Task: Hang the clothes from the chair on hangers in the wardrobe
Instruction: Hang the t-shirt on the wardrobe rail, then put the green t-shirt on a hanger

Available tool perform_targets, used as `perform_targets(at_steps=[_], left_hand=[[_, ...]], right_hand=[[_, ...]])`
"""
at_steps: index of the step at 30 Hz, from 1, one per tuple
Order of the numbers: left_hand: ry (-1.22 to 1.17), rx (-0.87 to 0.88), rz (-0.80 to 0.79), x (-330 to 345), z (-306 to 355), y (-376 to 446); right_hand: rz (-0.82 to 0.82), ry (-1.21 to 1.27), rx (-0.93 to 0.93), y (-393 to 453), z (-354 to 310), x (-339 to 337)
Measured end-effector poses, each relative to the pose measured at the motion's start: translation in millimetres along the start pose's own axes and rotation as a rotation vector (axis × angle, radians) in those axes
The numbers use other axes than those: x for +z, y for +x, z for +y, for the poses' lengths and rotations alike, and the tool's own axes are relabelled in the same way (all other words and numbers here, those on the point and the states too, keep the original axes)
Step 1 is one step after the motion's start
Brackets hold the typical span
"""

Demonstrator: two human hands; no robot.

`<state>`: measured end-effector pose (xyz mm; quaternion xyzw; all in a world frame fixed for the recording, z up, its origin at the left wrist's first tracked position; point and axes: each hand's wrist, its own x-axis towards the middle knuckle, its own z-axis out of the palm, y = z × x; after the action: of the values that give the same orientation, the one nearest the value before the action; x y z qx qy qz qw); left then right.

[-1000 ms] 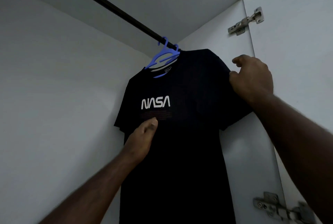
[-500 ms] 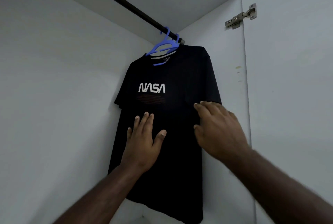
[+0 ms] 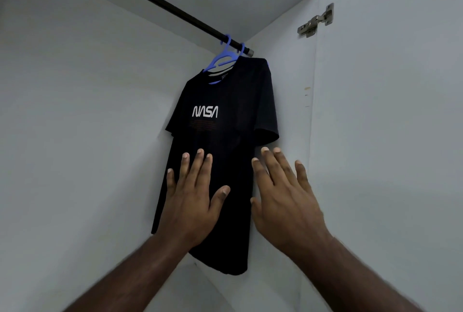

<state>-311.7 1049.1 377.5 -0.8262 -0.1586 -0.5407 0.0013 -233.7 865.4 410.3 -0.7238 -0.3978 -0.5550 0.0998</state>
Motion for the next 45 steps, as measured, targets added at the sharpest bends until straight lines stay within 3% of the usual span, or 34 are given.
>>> perform_targets(at_steps=[9,19,29,37,45], left_hand=[[0.034,0.046,0.009,-36,60,-38],[-0.03,0.092,-0.049,-59,80,-64],[-0.227,0.123,-0.13,-66,119,-118],[-0.46,0.229,-0.253,-43,233,-175],[-0.809,0.431,-0.42,-52,403,-253]], right_hand=[[-0.021,0.079,0.017,-35,17,-41],[-0.123,0.103,0.068,-51,13,-88],[-0.25,0.018,0.17,-116,12,-140],[-0.378,-0.152,0.367,-215,61,-209],[-0.486,-0.352,0.622,-340,125,-316]])
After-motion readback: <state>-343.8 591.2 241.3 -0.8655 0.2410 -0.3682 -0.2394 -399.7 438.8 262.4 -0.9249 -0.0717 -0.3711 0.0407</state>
